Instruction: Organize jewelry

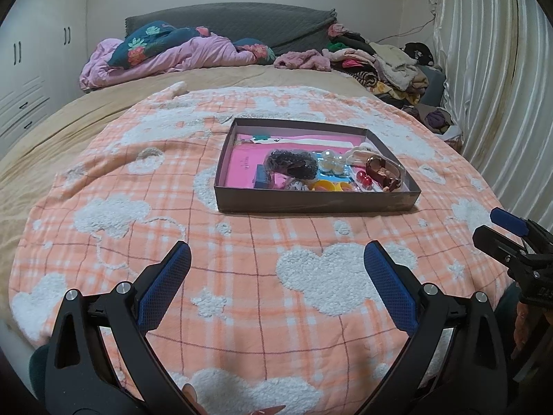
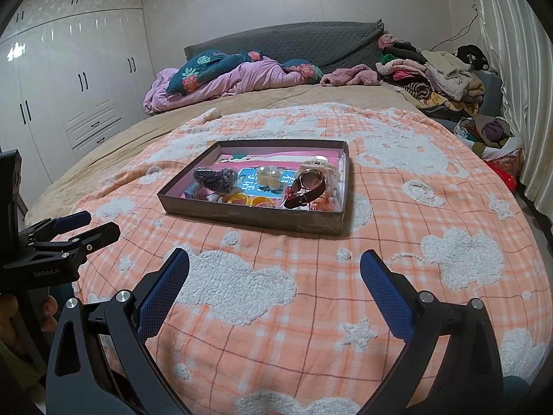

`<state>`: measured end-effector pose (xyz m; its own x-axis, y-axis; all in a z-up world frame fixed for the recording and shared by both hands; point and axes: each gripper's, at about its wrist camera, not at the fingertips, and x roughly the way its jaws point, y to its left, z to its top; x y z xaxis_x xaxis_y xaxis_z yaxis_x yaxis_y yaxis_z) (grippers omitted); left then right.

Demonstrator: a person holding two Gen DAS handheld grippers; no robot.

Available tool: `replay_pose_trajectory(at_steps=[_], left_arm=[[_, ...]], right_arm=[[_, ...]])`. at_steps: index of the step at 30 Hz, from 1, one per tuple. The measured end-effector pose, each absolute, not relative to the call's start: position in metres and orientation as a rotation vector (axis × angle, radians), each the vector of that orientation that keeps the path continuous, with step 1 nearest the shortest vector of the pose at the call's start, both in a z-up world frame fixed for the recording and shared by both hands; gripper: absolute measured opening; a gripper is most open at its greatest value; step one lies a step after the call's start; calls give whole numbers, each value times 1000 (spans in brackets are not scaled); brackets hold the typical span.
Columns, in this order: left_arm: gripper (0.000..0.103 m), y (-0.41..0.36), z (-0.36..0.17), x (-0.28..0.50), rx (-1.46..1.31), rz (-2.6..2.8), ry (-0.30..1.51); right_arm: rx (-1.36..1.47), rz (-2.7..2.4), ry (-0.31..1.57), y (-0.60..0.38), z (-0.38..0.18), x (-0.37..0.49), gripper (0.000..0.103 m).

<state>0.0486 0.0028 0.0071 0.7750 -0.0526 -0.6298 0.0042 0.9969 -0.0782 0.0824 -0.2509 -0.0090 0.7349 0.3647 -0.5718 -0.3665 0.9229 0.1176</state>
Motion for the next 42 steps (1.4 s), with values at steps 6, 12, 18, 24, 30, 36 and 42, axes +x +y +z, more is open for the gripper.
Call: replay_pose_trajectory(at_steps=[6, 12, 18, 24, 30, 36, 42], left_arm=[[94, 5, 6, 48, -73, -27, 684], [94, 9, 6, 48, -70, -22, 685], [94, 9, 6, 47, -71, -21, 685], [94, 10, 7, 48, -68, -17, 682], [94, 13, 7, 47, -66, -16, 683], [94, 14, 8, 46, -66, -16, 683], [94, 16, 7, 48, -71, -9, 684]], right_arm=[[1, 399, 629, -254, -7, 82, 99], [-1, 398, 634, -254, -7, 81, 99], [-3, 397, 635, -253, -8, 82, 99], [-1, 397, 633, -255, -7, 81, 99], [-3, 396, 633, -254, -7, 81, 99], [-4, 396, 634, -254, -7, 81, 99], [-5, 395, 633, -254, -6, 81, 99]])
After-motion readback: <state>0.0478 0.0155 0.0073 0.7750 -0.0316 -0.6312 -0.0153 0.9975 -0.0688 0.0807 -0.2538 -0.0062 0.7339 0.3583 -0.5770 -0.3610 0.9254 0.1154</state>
